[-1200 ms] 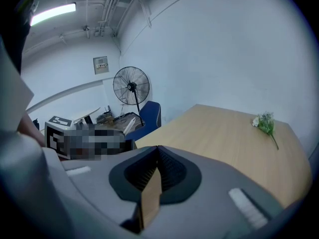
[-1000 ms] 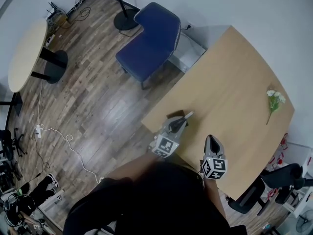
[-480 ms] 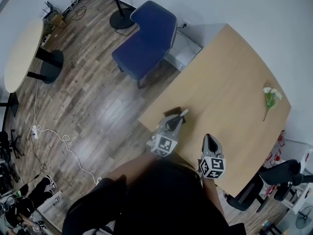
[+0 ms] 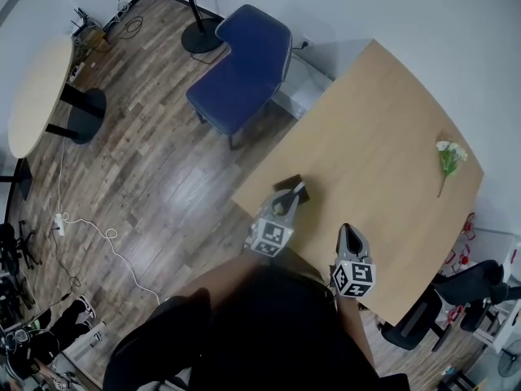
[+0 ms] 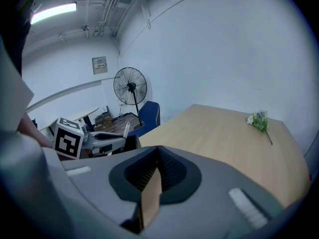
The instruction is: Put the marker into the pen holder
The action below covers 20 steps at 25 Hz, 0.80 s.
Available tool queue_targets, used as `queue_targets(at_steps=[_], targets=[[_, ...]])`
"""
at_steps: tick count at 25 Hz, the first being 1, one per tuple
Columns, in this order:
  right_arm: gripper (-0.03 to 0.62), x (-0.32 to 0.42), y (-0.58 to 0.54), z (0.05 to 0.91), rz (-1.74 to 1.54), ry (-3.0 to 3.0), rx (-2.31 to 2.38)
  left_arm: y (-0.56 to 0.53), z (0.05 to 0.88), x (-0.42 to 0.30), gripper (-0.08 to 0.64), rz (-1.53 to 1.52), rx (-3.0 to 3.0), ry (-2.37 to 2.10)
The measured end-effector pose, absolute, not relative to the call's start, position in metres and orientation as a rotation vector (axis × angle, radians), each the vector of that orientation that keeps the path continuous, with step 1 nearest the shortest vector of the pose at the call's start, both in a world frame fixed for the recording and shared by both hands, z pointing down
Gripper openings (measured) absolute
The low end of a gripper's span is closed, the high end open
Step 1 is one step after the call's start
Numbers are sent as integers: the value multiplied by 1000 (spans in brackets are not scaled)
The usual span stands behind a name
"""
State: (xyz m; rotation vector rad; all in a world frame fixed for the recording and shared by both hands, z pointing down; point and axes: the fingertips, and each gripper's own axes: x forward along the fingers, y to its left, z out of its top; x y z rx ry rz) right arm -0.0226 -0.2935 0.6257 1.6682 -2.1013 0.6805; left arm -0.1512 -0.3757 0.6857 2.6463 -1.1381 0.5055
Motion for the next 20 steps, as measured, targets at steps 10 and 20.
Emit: queue_targets(at_steps=[10, 20], targets=[[3, -19, -279, 622, 689, -2093, 1709, -370, 700, -152, 58, 546, 2586, -1115], [3, -18, -271, 614, 681, -2097, 1748, -367, 687, -157, 63, 521, 2588, -1117]])
